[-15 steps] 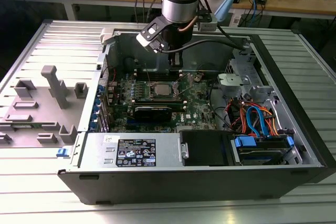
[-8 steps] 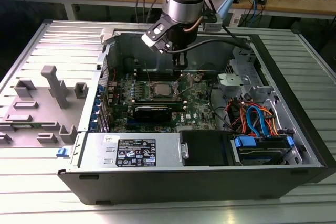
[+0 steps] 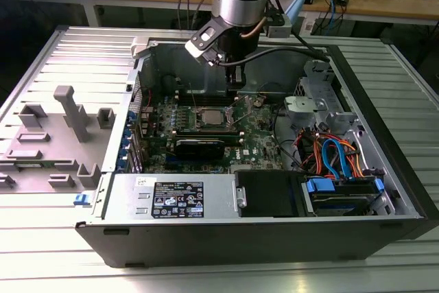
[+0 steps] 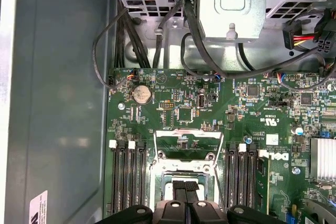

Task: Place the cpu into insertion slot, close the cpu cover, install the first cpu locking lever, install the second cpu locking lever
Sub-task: 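Close the cpu cover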

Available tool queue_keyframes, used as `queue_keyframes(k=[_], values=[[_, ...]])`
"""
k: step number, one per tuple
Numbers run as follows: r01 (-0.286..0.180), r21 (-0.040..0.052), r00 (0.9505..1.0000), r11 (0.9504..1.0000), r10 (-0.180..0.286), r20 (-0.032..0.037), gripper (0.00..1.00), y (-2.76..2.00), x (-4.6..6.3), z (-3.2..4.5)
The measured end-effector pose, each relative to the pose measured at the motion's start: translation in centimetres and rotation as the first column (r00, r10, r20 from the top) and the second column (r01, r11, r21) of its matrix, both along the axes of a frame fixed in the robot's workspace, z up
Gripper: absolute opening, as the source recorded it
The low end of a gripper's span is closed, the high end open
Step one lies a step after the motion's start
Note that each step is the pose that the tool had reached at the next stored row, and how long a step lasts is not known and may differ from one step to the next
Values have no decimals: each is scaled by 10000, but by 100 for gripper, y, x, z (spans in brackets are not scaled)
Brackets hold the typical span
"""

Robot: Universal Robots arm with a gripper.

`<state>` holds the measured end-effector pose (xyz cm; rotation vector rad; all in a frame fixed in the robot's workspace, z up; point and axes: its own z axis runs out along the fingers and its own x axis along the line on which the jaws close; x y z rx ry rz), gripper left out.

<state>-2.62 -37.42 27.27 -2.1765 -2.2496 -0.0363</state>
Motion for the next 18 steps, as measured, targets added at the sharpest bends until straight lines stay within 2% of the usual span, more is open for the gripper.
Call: queue_keyframes(k=[18], values=[[-1, -3, 10000, 10000, 1, -1, 11, -1, 61, 2]])
